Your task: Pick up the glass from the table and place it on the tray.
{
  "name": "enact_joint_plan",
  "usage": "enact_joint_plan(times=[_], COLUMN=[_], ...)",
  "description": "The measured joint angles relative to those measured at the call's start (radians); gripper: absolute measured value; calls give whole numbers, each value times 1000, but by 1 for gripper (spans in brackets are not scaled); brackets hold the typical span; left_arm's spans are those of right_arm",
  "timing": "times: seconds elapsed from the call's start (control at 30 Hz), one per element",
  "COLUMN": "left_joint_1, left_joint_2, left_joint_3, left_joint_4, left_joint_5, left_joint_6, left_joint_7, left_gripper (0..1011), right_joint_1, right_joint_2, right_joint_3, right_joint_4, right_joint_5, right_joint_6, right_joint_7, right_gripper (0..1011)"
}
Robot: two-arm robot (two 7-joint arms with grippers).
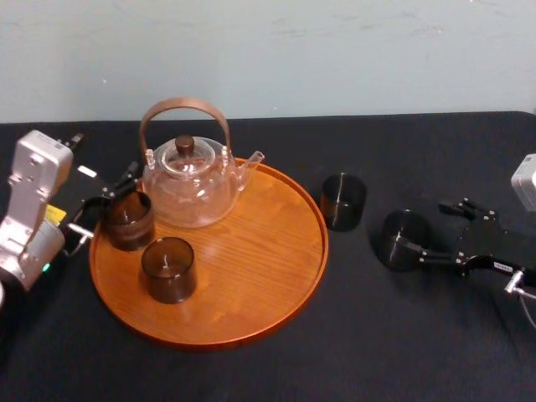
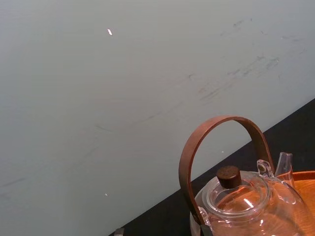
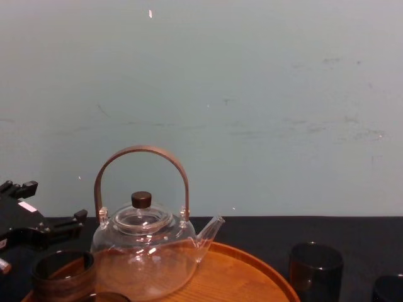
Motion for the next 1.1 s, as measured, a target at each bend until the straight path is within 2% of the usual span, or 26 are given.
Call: enact_joint_plan(times=[0.6,1.1], left_joint_1=[0,0], left_joint_2=[0,0], left_joint_3=[0,0], left_joint_4=[0,0], left_joint_5=[0,0], left_joint_6=[0,0], left_joint_7=[0,0], left_gripper=[1001,1001], right_joint_1=[-8,11], right_joint_2=[16,7], right_joint_3=[-8,-27], right_joint_4=[2,32], right_joint_5=[-11,-21], right_joint_6=[21,50], right_joint_7=[17,22], right_gripper=[1002,1002])
